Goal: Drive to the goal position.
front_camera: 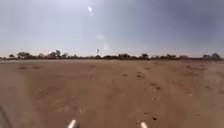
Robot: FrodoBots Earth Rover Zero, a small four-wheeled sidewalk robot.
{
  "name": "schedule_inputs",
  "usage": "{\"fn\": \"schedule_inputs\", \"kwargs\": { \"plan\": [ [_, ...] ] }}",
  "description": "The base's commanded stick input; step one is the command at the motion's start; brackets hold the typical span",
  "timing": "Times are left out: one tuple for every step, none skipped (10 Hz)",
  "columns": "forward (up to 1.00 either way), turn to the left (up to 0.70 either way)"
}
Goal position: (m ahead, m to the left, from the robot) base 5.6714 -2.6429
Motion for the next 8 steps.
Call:
{"fn": "schedule_inputs", "kwargs": {
  "plan": [
    [0.70,0.00],
    [0.70,0.00],
    [0.70,0.00],
    [0.70,0.00],
    [0.70,-0.23],
    [0.70,-0.35],
    [0.70,-0.35],
    [0.70,-0.35]
  ]
}}
